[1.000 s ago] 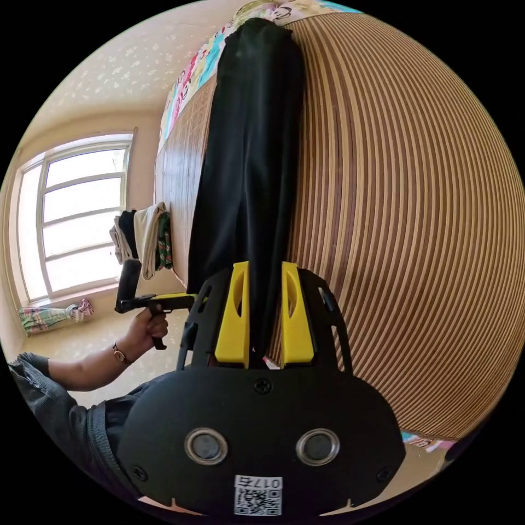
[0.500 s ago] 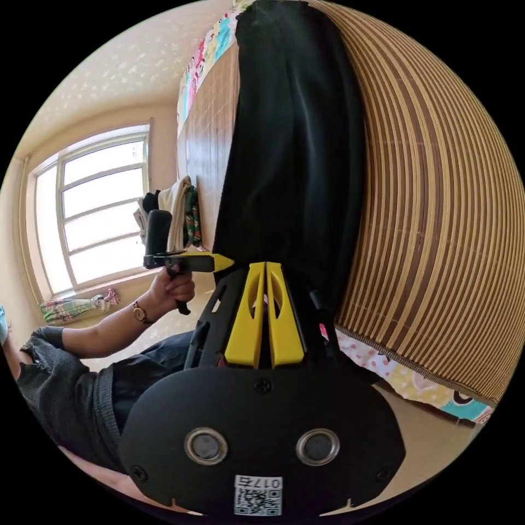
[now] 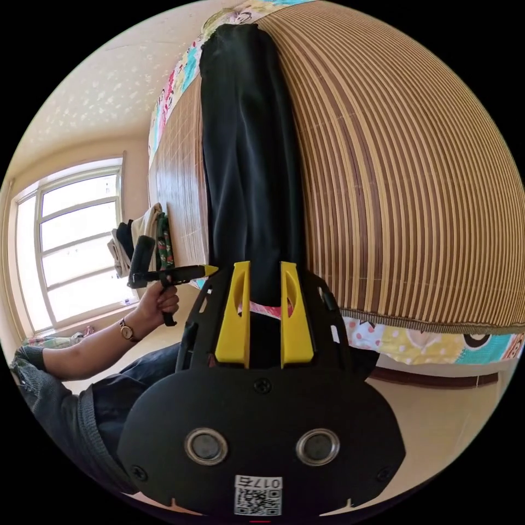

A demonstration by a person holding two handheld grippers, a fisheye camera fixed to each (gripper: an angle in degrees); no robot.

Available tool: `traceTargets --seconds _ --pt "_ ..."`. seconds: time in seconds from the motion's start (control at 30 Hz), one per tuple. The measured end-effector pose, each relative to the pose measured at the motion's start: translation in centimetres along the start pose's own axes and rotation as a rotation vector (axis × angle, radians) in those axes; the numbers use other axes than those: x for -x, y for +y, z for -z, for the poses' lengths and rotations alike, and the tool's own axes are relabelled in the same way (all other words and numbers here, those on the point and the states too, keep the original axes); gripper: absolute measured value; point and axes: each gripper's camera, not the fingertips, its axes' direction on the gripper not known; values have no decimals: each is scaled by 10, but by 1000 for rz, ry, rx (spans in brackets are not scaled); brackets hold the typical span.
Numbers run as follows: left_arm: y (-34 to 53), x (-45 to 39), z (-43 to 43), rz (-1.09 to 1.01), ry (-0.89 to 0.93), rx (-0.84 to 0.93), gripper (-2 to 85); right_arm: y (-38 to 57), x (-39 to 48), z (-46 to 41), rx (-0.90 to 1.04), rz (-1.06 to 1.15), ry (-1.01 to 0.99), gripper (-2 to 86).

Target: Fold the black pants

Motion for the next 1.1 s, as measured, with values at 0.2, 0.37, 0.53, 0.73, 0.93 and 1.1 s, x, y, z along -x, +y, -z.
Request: traceTargets --seconds 0.2,0.37,0.53,0.73,0.93,1.1 --pt "10 -14 21 -4 25 -147 67 -25 -2 -31 116 31 79 45" --pt "-3 -9 12 -5 93 -25 30 -17 0 8 78 95 -86 24" --pt "23 -27 20 -212 271 -28 18 21 11 47 -5 145 -30 23" --pt "36 -27 -5 -79 164 -32 34 14 -30 6 41 -26 30 36" --pt "34 -37 27 -10 121 -256 89 -19 -40 29 -59 -51 -31 84" --pt "-4 -51 9 -23 74 -184 80 -61 -49 8 89 -17 15 69"
